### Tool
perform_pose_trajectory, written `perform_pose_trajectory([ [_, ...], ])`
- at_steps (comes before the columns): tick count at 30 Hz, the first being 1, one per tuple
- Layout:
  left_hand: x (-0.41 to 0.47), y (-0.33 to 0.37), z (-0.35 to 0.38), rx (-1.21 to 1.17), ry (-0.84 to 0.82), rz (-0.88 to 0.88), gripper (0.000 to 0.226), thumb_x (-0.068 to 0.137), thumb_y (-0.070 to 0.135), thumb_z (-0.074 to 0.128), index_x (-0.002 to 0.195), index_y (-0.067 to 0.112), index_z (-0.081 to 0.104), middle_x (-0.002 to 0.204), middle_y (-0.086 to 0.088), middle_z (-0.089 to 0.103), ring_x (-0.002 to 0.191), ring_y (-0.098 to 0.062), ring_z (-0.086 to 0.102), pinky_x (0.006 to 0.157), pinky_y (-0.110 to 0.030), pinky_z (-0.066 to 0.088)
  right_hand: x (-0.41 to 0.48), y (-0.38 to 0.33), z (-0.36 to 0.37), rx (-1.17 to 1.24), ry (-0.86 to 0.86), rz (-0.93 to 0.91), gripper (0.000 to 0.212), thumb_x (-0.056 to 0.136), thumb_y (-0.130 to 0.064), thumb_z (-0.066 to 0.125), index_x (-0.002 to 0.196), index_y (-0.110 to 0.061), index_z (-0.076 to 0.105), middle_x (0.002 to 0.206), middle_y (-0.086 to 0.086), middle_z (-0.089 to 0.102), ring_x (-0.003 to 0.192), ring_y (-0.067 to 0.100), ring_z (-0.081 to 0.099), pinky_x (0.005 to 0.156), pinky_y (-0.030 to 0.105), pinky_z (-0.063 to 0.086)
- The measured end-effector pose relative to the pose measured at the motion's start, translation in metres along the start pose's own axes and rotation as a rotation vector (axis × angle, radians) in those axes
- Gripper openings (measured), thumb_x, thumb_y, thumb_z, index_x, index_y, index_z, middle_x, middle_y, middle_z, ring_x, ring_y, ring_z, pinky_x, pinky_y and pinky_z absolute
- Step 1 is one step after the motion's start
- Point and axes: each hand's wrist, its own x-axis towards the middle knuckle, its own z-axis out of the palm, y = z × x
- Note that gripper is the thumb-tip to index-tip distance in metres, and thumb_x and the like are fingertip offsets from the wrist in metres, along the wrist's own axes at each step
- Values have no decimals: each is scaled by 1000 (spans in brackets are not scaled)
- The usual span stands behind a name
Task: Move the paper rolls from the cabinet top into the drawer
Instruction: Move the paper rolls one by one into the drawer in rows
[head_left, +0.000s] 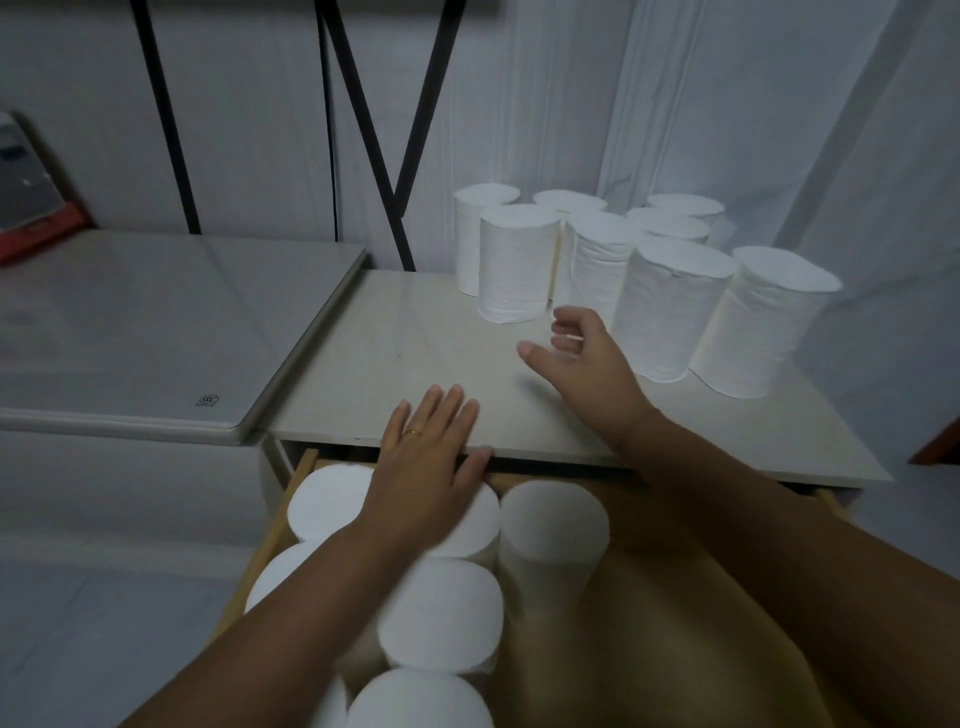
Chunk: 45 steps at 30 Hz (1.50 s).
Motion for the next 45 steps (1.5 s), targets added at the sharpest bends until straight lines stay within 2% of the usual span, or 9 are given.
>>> perform_pose_trajectory([
  [3, 0, -1, 6, 46, 61, -6, 58, 96, 51, 20, 149, 25, 20, 158, 4, 17, 146, -14, 5, 117, -36, -3, 40, 5, 25, 25, 74, 25, 77, 81, -40, 69, 141, -14, 29, 145, 4, 35, 131, 17, 37, 108, 31, 33],
  [6, 1, 0, 9, 42, 83, -6, 60, 95, 52, 17, 148, 25, 23, 156, 4, 22, 145, -15, 12, 118, -37, 1, 77, 9, 43, 29, 186, 48, 87, 77, -38, 73, 142, -7, 24, 145, 11, 34, 133, 24, 35, 112, 40, 30],
  [11, 2, -1, 14, 11, 107, -9, 60, 95, 54, 17, 147, 25, 25, 156, 4, 24, 145, -15, 15, 116, -35, -1, 118, 16, 68, 33, 352, 77, 106, 73, -35, 76, 147, -5, 6, 154, 13, 18, 142, 25, 18, 114, 30, 15],
  [16, 2, -1, 14, -16, 133, -11, 59, 95, 52, 18, 145, 24, 33, 153, 3, 31, 143, -16, 22, 116, -34, 2, 141, 22, 84, -3, 427, 109, 113, 70, -37, 77, 147, -3, 2, 153, 16, 15, 142, 27, 16, 114, 32, 15],
  [24, 1, 1, 11, -41, 140, -12, 58, 95, 51, 21, 143, 22, 37, 151, 1, 36, 141, -17, 26, 117, -37, 9, 166, 23, 88, -25, 411, 210, 117, 58, -47, 81, 145, -13, 10, 149, 12, 23, 138, 29, 25, 113, 41, 24],
  [29, 1, 1, 10, -58, 137, -17, 59, 95, 52, 20, 143, 23, 36, 151, 2, 34, 142, -15, 24, 118, -37, 9, 175, 24, 91, 3, 421, 231, 118, 54, -46, 83, 143, -22, 10, 147, 11, 25, 135, 32, 27, 111, 49, 25],
  [37, 0, 1, 11, -46, 146, -9, 57, 96, 50, 24, 142, 21, 39, 150, 1, 38, 141, -17, 28, 116, -36, 8, 179, 31, 88, -12, 409, 181, 109, 56, -39, 81, 141, -17, 15, 143, 10, 30, 130, 30, 34, 107, 41, 31],
  [40, 0, 0, 12, -39, 147, -6, 56, 96, 49, 25, 142, 21, 38, 150, 0, 37, 141, -17, 28, 116, -36, 9, 168, 33, 83, 27, 350, 109, 107, 57, -34, 82, 139, -13, 18, 139, 10, 34, 126, 27, 38, 102, 35, 34],
  [45, 1, 0, 12, -37, 141, -3, 58, 95, 51, 22, 143, 22, 36, 151, 1, 35, 141, -16, 25, 117, -37, 9, 124, 33, 69, 133, 210, 11, 102, 57, -31, 85, 135, -13, 22, 132, 6, 41, 121, 22, 44, 102, 34, 38],
])
